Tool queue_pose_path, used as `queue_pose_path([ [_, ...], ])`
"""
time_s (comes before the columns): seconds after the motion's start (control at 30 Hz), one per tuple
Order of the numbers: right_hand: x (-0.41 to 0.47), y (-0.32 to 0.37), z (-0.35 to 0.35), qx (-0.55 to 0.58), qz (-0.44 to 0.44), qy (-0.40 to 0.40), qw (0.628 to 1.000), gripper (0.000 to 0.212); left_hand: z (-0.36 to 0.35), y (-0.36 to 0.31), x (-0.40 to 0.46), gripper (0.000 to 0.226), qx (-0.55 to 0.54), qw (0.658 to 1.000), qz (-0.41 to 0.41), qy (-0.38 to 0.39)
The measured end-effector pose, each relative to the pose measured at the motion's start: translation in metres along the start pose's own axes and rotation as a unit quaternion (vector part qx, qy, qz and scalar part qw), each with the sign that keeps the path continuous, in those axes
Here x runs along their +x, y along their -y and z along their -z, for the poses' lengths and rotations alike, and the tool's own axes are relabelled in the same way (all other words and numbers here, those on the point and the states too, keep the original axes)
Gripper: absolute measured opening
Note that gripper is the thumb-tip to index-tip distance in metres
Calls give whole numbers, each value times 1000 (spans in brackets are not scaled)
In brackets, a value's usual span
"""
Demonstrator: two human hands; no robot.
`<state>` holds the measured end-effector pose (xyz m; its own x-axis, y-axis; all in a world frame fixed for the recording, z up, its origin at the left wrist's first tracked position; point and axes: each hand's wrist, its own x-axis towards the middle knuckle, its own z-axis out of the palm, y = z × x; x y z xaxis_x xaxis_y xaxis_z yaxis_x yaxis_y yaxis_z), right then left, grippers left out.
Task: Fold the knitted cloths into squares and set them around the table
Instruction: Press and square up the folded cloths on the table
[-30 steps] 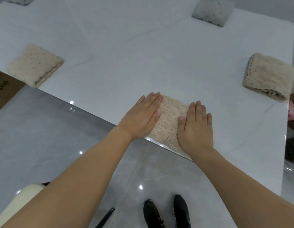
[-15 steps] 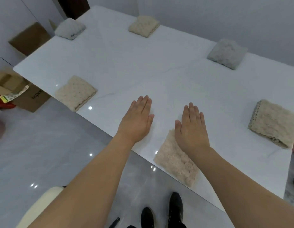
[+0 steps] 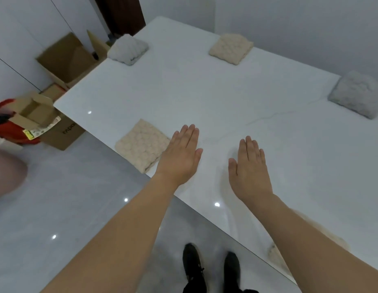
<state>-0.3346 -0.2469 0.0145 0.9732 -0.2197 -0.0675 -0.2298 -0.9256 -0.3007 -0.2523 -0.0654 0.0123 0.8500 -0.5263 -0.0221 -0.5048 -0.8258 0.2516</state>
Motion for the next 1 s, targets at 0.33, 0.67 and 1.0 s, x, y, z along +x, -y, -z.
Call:
queue_pose_path([
  [0.33,62,41,-26,10,-31,24,999,60,2,72,52,66,-3,1000,-24,5],
  [0.67,102,130,-65,44,-85,4,995,66,18,178,83,64,-42,996,-74,13],
  [1.0,123,168,-90,104,-90,-9,990,63,18,235,83,57,-82,995,-37,31],
])
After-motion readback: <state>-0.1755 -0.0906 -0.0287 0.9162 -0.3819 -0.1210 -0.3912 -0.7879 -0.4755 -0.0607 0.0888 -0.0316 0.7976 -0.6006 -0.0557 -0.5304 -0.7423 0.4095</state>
